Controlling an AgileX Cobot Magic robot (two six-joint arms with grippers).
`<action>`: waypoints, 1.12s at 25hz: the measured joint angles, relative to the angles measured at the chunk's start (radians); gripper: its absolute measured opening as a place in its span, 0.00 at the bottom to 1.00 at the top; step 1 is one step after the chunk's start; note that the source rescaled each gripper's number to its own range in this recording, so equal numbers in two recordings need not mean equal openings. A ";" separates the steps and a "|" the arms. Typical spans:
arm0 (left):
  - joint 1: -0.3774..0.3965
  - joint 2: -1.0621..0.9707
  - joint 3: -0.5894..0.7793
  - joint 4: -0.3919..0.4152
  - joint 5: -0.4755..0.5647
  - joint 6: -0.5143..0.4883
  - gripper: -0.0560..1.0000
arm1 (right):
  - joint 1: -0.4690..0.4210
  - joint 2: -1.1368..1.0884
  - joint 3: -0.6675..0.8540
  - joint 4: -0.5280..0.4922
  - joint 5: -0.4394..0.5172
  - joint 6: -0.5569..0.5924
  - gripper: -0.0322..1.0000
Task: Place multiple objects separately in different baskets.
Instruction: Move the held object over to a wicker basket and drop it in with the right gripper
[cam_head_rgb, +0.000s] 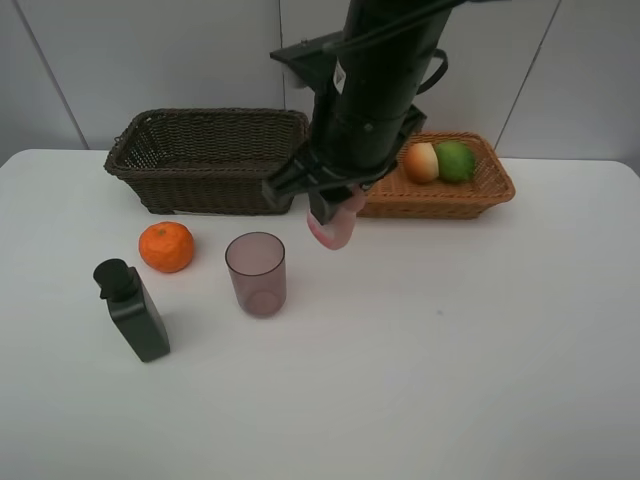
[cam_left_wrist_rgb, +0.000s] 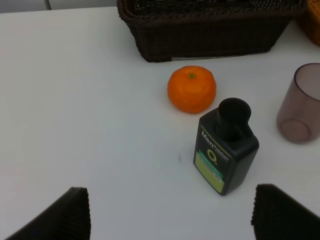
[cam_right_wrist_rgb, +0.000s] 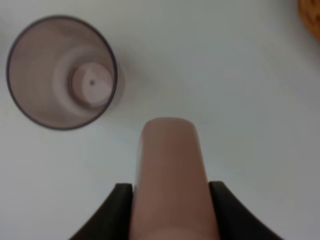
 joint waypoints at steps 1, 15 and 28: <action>0.000 0.000 0.000 0.000 0.000 0.000 0.86 | 0.000 0.002 -0.022 -0.009 0.001 0.000 0.05; 0.000 0.000 0.000 0.000 0.000 0.000 0.86 | -0.045 0.162 -0.296 -0.078 -0.135 0.000 0.05; 0.000 0.000 0.000 0.000 0.000 0.000 0.86 | -0.097 0.348 -0.383 -0.126 -0.524 0.000 0.05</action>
